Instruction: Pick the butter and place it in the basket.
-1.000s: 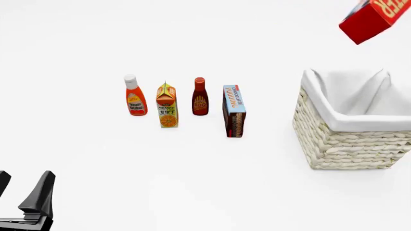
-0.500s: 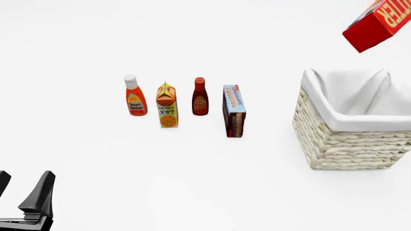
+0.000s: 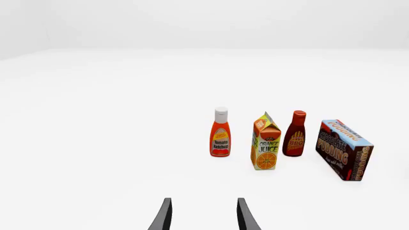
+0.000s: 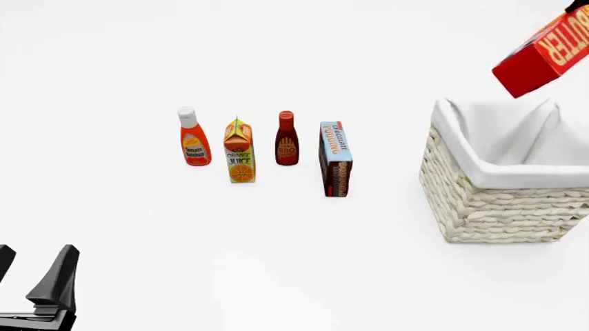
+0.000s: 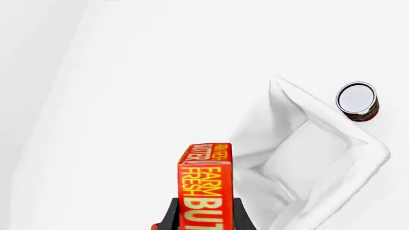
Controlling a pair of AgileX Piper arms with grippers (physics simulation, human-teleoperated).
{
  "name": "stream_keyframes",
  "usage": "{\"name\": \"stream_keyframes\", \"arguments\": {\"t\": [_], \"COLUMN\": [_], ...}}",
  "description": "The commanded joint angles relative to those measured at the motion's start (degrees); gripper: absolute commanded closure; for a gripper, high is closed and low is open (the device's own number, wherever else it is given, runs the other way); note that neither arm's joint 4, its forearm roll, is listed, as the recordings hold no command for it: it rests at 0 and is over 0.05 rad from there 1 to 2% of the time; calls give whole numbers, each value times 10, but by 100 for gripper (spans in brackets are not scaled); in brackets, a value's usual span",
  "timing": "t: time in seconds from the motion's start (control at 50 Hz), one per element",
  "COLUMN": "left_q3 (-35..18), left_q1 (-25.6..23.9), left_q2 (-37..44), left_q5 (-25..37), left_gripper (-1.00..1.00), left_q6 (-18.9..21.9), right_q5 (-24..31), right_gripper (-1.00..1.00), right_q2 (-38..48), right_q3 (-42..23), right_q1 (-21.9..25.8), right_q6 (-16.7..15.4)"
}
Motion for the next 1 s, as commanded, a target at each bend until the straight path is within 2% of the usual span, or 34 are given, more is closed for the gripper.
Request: {"name": "stream_keyframes", "arguments": {"t": [0.02, 0.24, 0.36, 0.58, 1.0], "left_q3": [0, 0, 0, 0, 0], "left_q1": [0, 0, 0, 0, 0], "left_q2": [0, 0, 0, 0, 0], "left_q5": [0, 0, 0, 0, 0], "left_gripper": [-100, -100, -100, -100, -100], "left_q6": [0, 0, 0, 0, 0], "right_q5": [-24, -35, -58, -63, -83], "right_gripper": [100, 100, 100, 100, 100], "right_q2": [-13, -11, -8, 13, 24], "right_q3": [35, 60, 104, 95, 132], "right_q1": [-12, -23, -19, -27, -44], "right_q6": [24, 35, 58, 75, 101]}}
